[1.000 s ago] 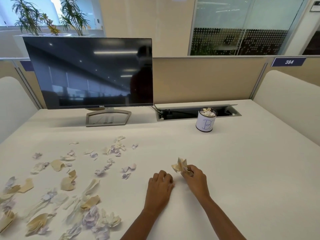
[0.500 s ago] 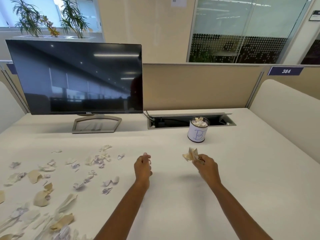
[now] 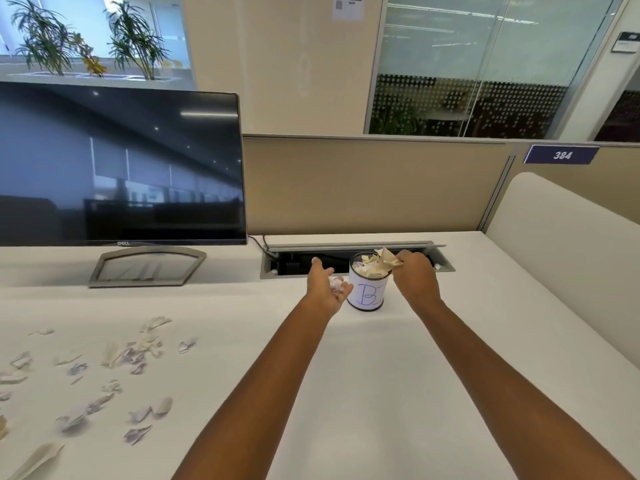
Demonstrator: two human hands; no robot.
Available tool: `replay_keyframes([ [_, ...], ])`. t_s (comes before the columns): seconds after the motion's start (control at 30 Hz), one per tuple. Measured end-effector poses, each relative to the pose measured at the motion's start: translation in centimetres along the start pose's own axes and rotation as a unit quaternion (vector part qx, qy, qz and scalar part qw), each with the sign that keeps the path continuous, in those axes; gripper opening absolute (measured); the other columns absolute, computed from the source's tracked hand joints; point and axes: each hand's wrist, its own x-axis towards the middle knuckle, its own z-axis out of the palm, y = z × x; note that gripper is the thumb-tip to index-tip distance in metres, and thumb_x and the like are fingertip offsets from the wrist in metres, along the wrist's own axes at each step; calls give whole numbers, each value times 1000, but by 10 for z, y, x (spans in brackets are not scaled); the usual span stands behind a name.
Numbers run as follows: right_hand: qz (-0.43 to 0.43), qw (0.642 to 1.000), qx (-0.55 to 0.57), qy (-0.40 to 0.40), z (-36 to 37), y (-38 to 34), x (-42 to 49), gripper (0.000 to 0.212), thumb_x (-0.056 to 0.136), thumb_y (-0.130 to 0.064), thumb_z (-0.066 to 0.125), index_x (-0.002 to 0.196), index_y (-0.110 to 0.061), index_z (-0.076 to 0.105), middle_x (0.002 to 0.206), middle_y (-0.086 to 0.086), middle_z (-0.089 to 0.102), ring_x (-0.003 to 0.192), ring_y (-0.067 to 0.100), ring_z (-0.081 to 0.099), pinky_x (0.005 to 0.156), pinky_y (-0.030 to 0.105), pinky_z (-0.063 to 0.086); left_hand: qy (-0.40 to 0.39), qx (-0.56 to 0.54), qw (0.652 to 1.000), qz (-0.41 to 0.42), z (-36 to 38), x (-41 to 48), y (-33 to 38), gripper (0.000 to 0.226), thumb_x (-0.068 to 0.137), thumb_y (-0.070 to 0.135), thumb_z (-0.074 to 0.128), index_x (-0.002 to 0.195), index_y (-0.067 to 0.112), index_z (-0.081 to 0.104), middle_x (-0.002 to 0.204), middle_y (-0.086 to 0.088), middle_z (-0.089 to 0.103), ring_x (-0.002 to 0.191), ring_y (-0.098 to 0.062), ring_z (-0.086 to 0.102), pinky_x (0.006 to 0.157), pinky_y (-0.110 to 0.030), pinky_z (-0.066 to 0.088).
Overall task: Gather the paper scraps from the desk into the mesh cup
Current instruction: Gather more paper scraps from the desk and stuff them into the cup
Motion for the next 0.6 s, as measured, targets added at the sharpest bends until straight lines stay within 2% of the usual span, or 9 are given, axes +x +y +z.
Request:
replay_keyframes([
  [0.23,-65,993,-91,-33,14,-6,26,27,87,7,40,107,3,58,116,23,54,108,35,53,79,39,48,22,27,999,25,40,28,3,61,98,48,28,139,3,37,150,-20,28,136,-29,36,110,-36,36],
  [0.3,-80,992,-90,-36,20,-8,31,28,87,8,40,108,2,57,119,22,50,109,35,51,79,40,48,27,34,998,41,47,35,4,57,99,45,25,137,4,39,146,-19,34,127,-25,45,95,-30,45],
  [0.33,-89,991,-90,-42,23,-9,34,29,87,8,41,111,1,56,121,21,48,111,35,49,80,40,48,31,42,997,53,50,39,4,51,100,41,25,131,5,45,135,-21,46,113,-20,57,79,-25,49],
  [0.37,-98,990,-90,-49,26,-9,36,31,87,7,41,114,-1,55,124,20,46,112,35,48,82,40,47,36,63,995,64,53,42,4,42,100,34,26,115,5,53,110,-21,60,87,-14,69,61,-18,49],
  [0.4,-105,989,-86,-58,28,-9,38,33,87,6,42,117,-2,54,125,19,45,114,35,46,84,40,47,44,89,992,73,55,48,4,34,99,26,27,91,6,54,74,-17,63,53,-9,67,44,-10,43],
  [0.43,-106,990,-71,-67,30,-8,39,34,87,6,43,118,-2,54,126,19,45,114,33,46,86,39,47,54,112,989,81,57,51,4,31,96,18,29,72,8,45,48,-10,53,30,-9,53,35,-7,36],
  [0.47,-101,991,-48,-77,32,-6,41,34,86,5,46,118,-2,53,127,18,45,113,32,48,87,39,48,63,138,985,82,59,54,5,30,93,9,30,64,9,36,41,-6,42,24,-11,42,32,-8,32],
  [0.53,-80,991,5,-103,34,-3,42,31,84,0,53,115,-2,54,125,16,47,110,30,51,86,37,49,61,224,969,82,62,62,2,28,89,-3,28,66,6,40,60,-9,42,39,-13,45,41,-15,36],
  [0.6,-83,987,35,-132,34,2,41,29,85,-10,58,113,-5,54,124,16,51,109,29,53,83,34,46,46,321,940,102,64,71,-4,33,92,-5,26,109,4,53,105,-14,53,83,-21,58,67,-23,43],
])
